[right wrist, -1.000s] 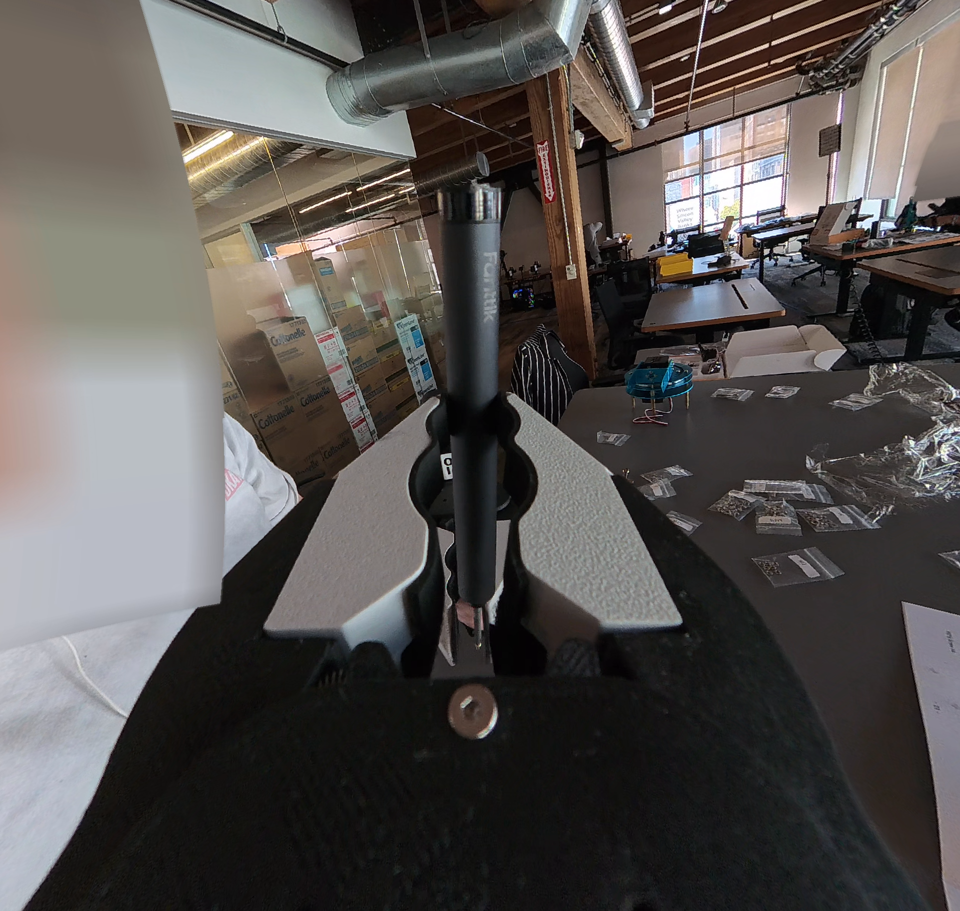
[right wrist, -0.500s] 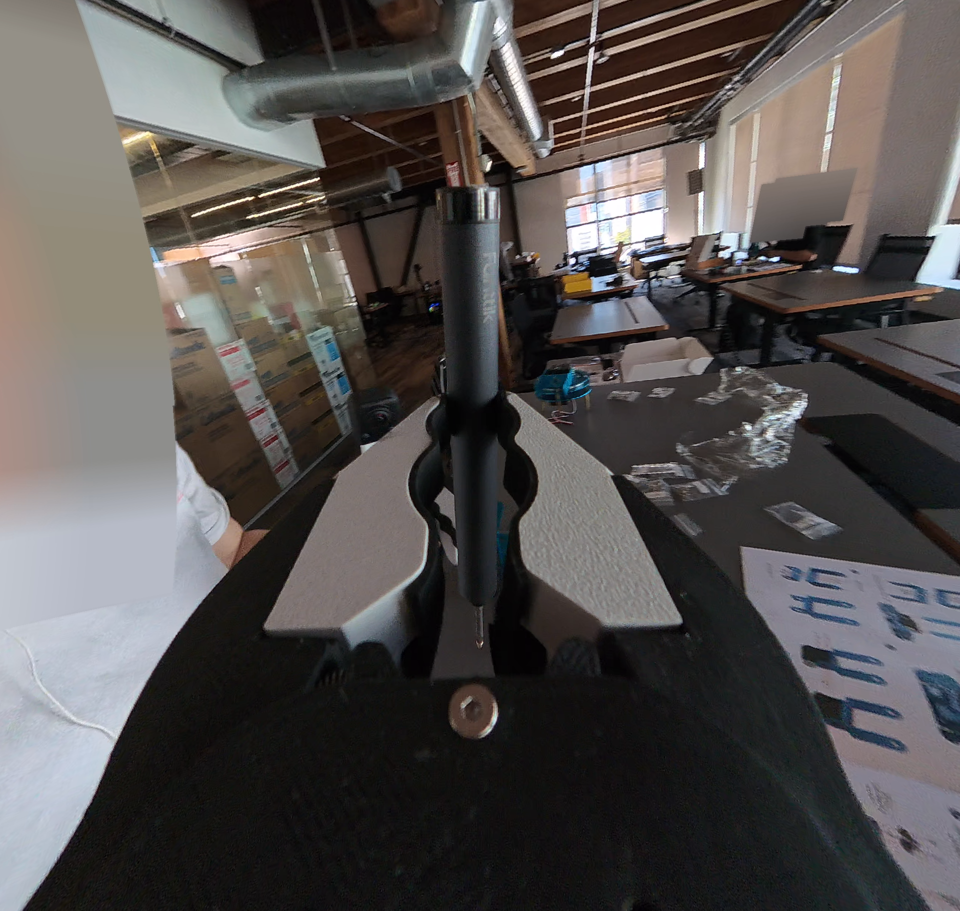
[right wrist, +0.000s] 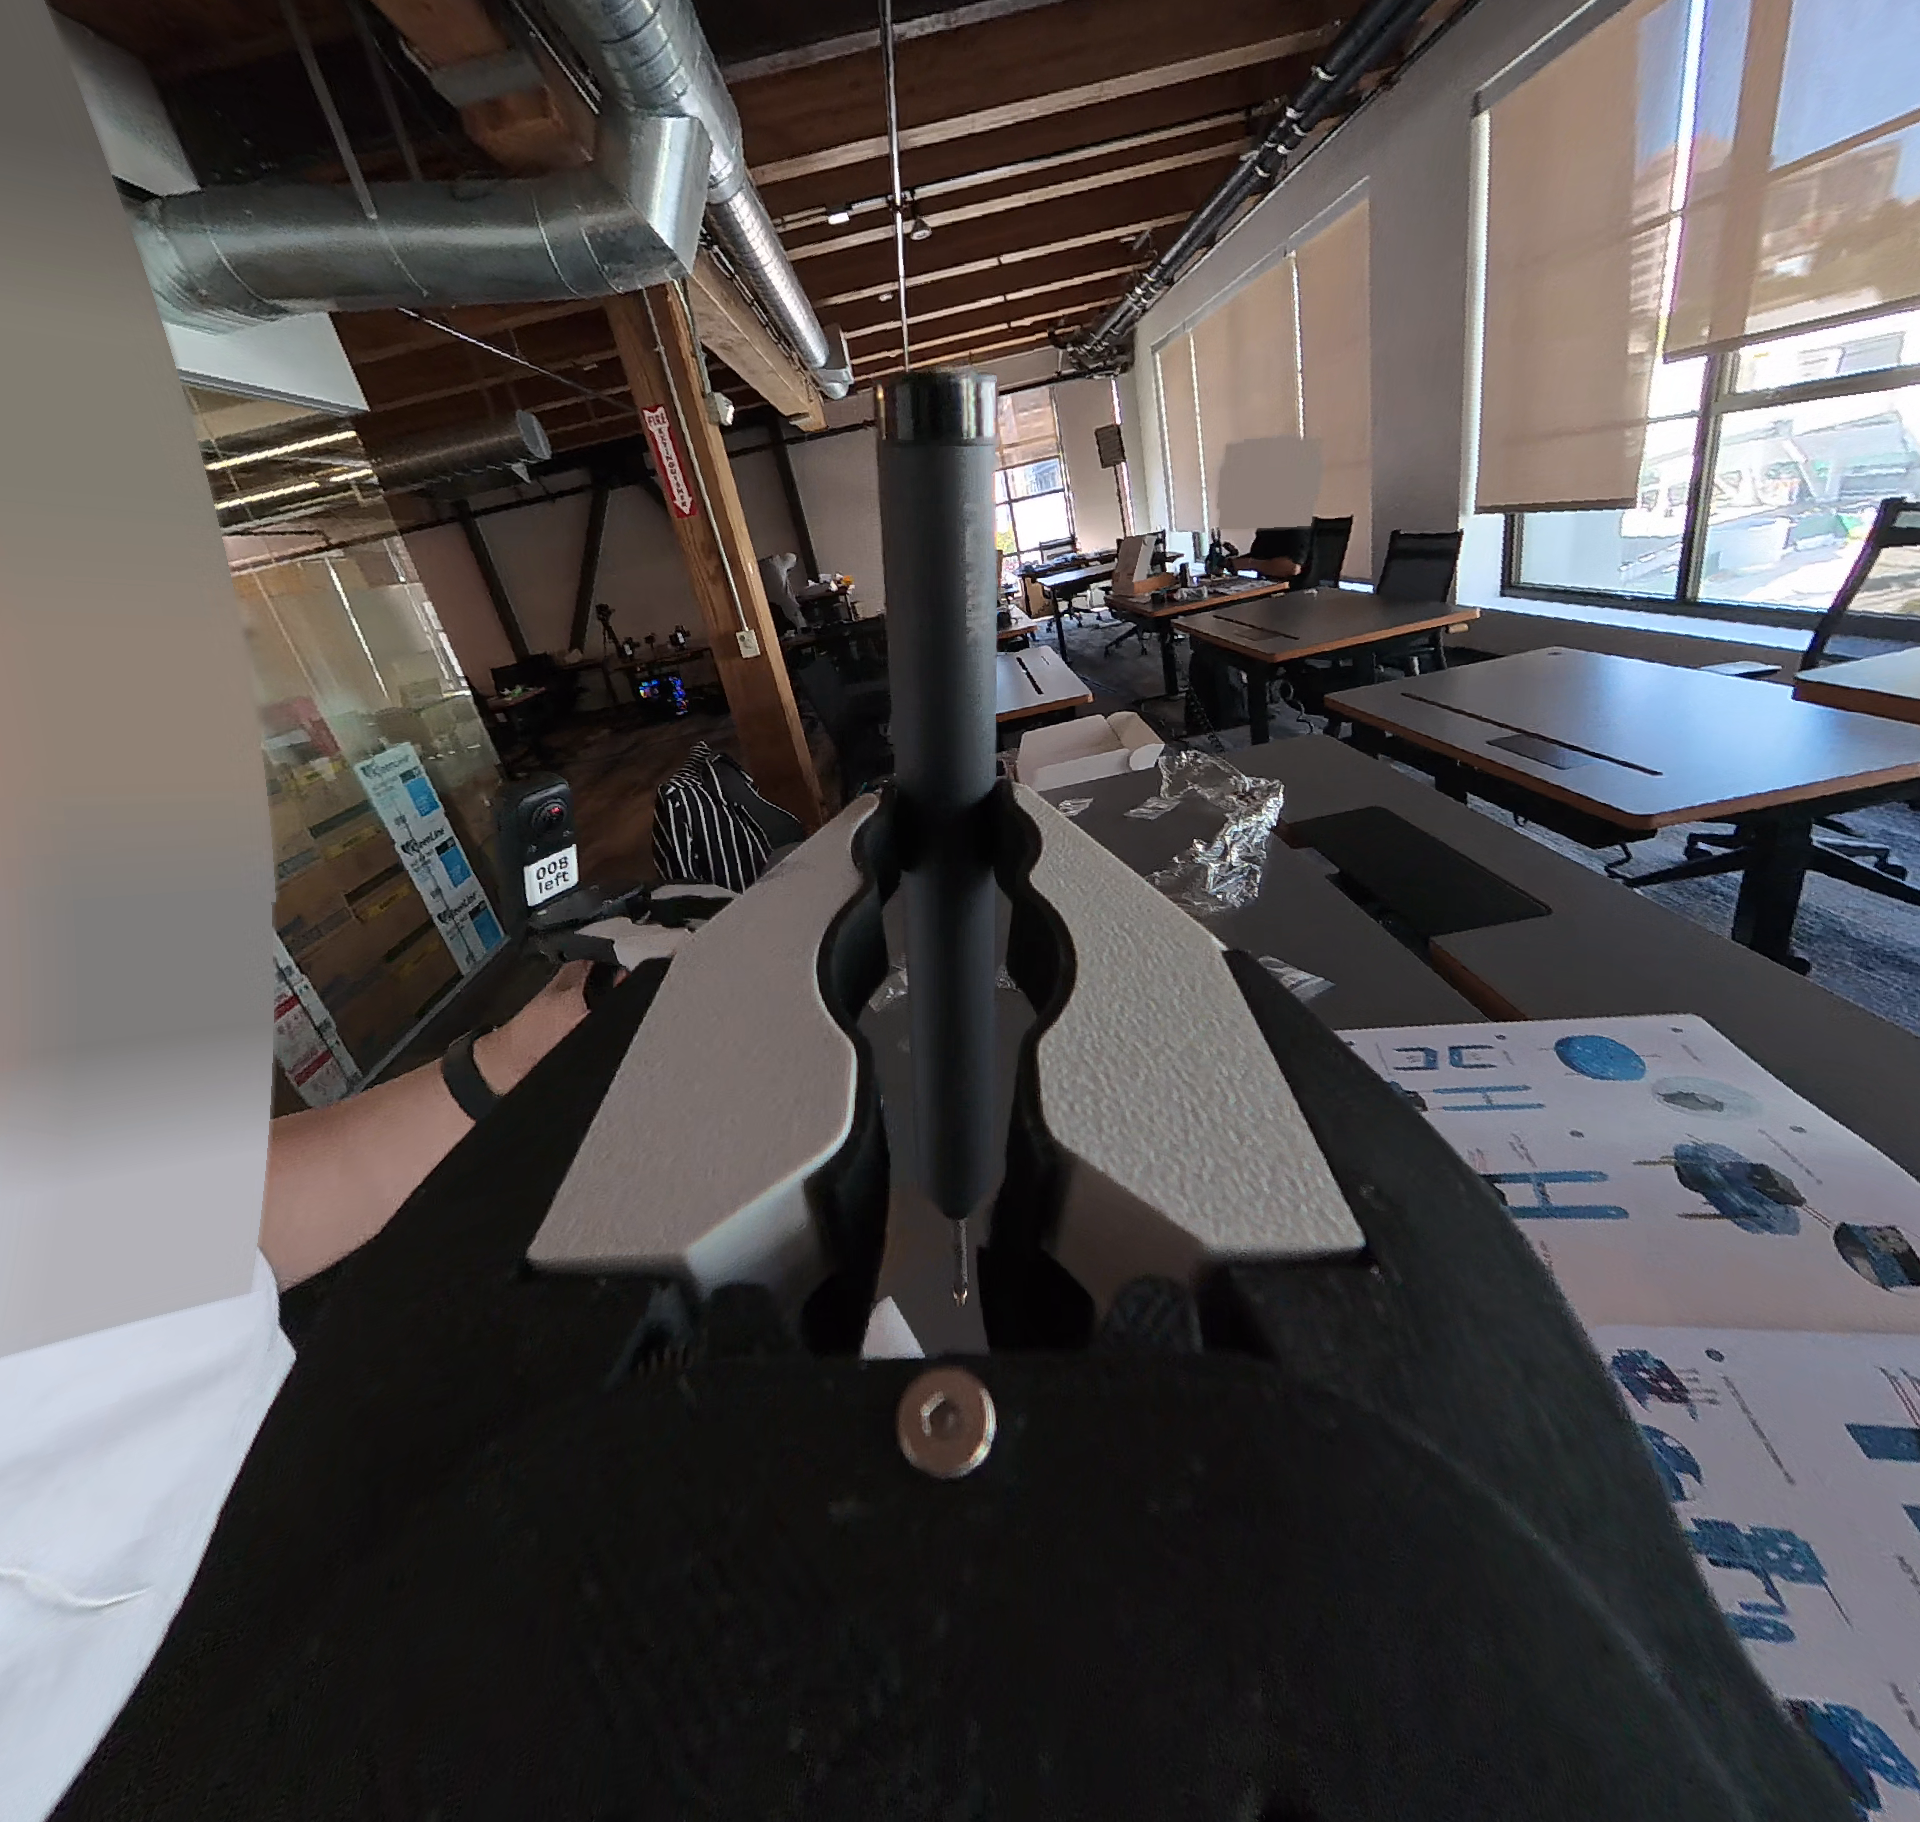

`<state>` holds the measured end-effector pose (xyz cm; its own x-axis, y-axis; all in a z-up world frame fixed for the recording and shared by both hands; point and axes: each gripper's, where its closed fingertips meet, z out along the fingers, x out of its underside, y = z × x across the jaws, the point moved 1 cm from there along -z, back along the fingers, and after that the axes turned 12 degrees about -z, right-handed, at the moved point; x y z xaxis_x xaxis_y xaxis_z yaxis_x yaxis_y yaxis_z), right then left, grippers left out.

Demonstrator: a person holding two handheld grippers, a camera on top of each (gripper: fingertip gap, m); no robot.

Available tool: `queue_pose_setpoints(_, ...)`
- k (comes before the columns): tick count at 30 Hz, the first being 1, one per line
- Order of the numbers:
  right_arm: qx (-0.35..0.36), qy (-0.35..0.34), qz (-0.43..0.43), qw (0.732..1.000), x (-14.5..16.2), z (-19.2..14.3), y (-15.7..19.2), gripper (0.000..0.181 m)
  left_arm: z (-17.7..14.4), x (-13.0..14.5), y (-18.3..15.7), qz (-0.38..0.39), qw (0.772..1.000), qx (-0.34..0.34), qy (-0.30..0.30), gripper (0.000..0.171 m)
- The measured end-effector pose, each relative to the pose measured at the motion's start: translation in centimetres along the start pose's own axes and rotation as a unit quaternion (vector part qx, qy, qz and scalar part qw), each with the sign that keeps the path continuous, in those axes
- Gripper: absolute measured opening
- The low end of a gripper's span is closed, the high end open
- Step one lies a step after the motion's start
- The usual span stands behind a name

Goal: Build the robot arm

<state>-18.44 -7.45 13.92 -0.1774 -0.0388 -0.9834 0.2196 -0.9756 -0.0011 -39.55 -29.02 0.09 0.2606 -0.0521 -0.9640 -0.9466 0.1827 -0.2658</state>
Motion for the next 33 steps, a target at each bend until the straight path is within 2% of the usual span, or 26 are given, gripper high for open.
queue_pose_setpoints(5,0.005,0.003,0.001,1.000,0.2,0.0,-0.3,0.017,-1.2,-0.6,1.8,0.013,1.000,-0.025,0.004,0.045)
queue_pose_setpoints(13,0.011,0.021,0.001,1.000,1.1,0.8,-0.5,0.017,-2.6,-0.8,2.2,0.020,0.999,-0.032,0.014,0.044)
queue_pose_setpoints(22,0.010,0.044,-0.005,0.999,2.2,2.8,0.6,0.017,-6.6,-1.0,4.1,0.018,0.999,-0.046,0.012,0.045)
queue_pose_setpoints(28,0.022,0.055,-0.010,0.998,2.9,4.8,2.3,0.017,-8.6,-1.8,6.7,0.014,0.999,-0.037,0.000,0.045)
queue_pose_setpoints(33,0.048,0.067,-0.022,0.996,3.4,6.1,4.1,0.017,-7.9,-1.8,9.1,0.003,1.000,0.000,0.004,0.048)
